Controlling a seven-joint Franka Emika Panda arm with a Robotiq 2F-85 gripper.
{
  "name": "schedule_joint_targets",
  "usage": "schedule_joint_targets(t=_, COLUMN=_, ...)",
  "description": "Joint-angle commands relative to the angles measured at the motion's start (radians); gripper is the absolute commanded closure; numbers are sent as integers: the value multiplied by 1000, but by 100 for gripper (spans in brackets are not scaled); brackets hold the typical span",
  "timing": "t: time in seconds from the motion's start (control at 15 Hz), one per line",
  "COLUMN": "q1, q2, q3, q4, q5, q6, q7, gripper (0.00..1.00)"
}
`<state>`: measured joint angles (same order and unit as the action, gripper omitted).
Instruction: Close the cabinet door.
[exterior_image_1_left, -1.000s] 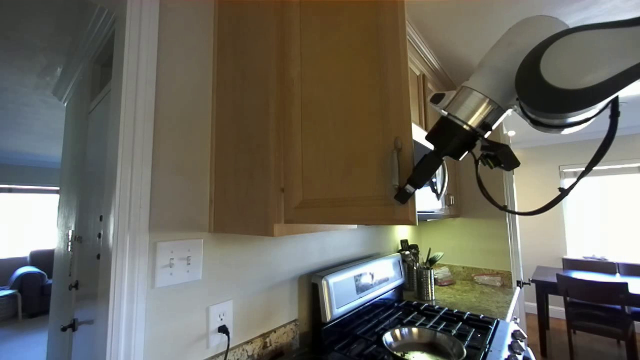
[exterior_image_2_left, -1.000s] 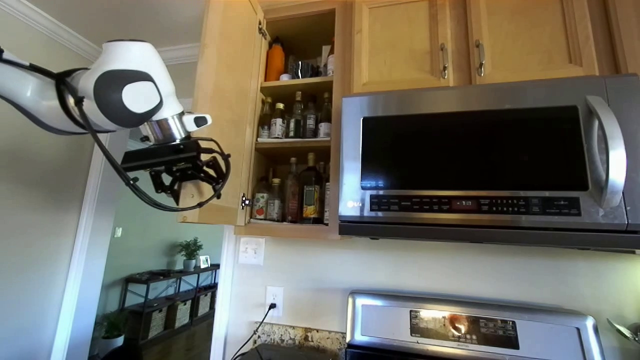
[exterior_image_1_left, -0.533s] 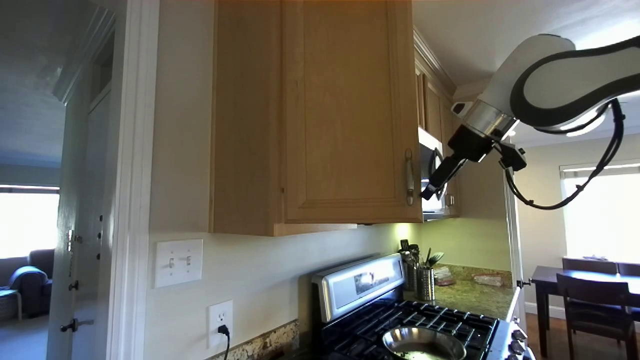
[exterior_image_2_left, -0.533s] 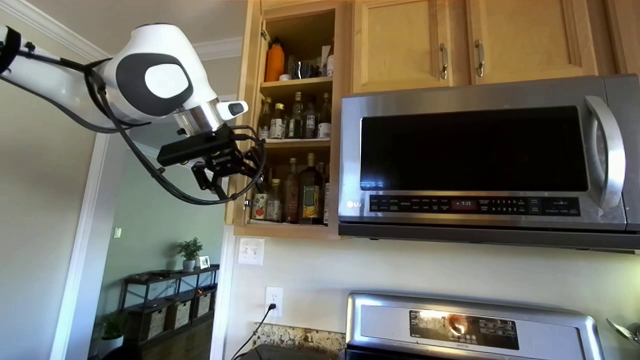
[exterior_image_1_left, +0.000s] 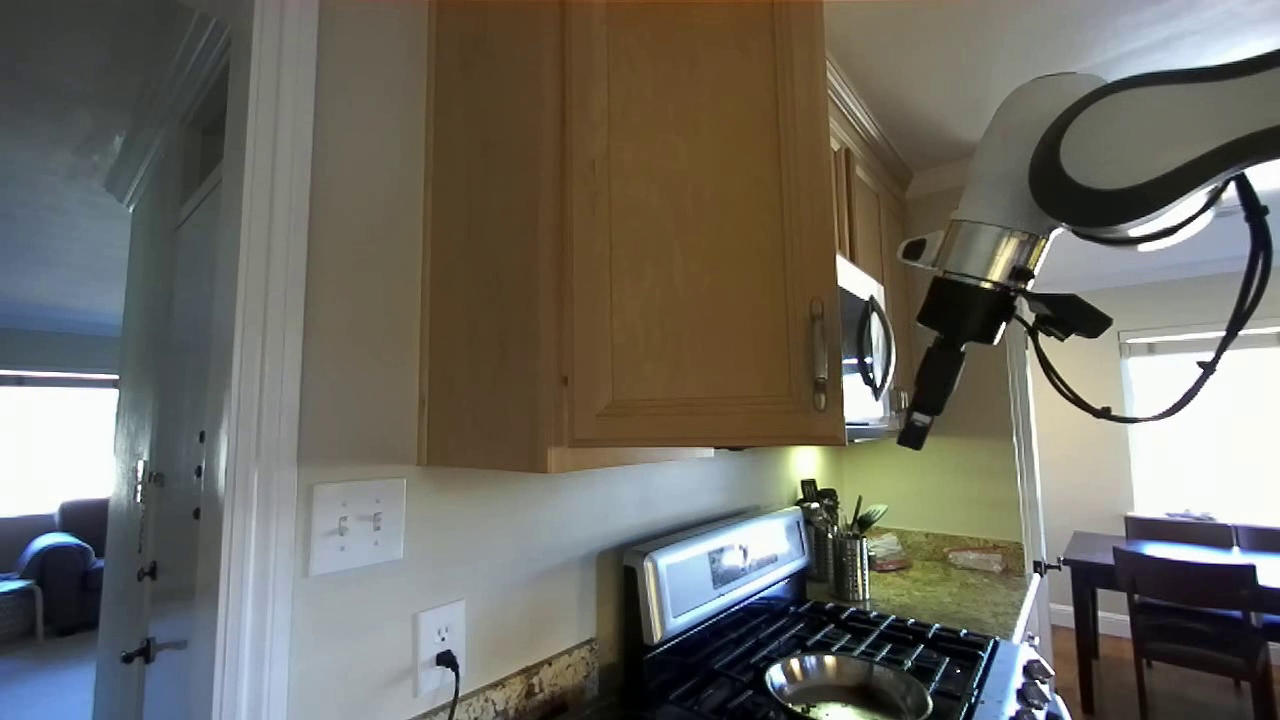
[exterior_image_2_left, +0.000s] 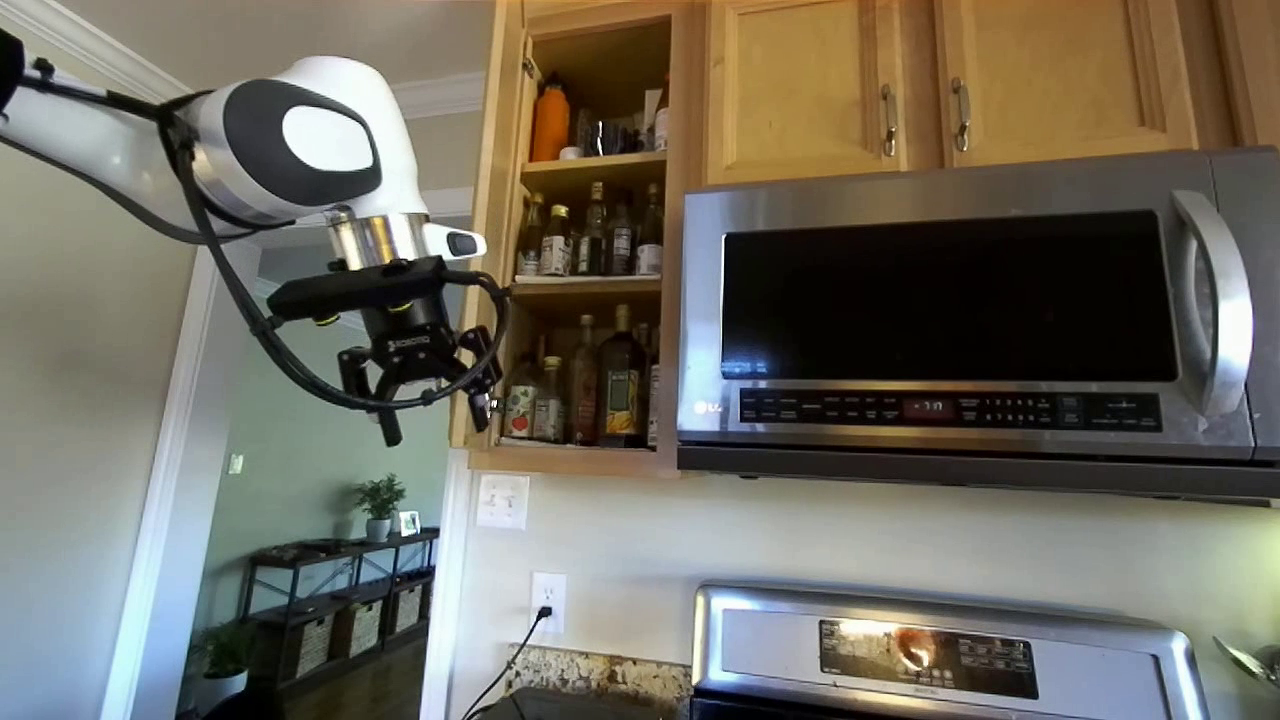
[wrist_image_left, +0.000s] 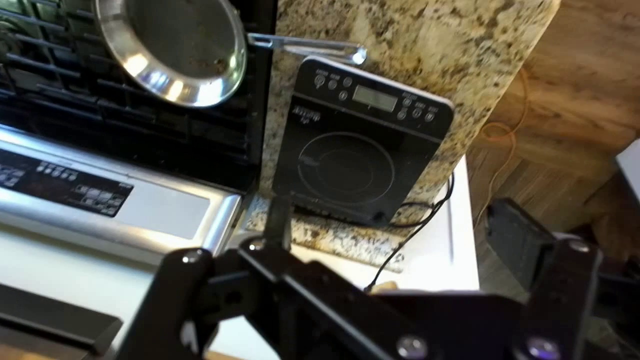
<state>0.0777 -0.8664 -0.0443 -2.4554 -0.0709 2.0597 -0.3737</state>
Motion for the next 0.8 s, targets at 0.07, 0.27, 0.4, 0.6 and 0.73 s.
schedule_joint_targets(t=0.07, q1=95, q2=-12, q3=-3, q4=26, q5=13, q6=-212, q7=-78, gripper=0)
schedule_joint_targets(t=0.27, q1=142, q2=7, q3=27, q4=20, q5=27, q6=-160, q7=-65, gripper=33)
schedule_joint_targets(t=0.4, q1=170, q2=26, q3=52, q4=23, q5=41, q6=-129, q7=-51, gripper=47)
schedule_joint_targets(t=0.6, q1=201, q2=55, q3=90, q4=35, q5=57, q6=-73, q7=-46, gripper=66)
schedule_joint_targets(t=0.73, q1=198, q2=61, q3=116, q4=52, q5=42, q6=-22, q7=-29, gripper=80)
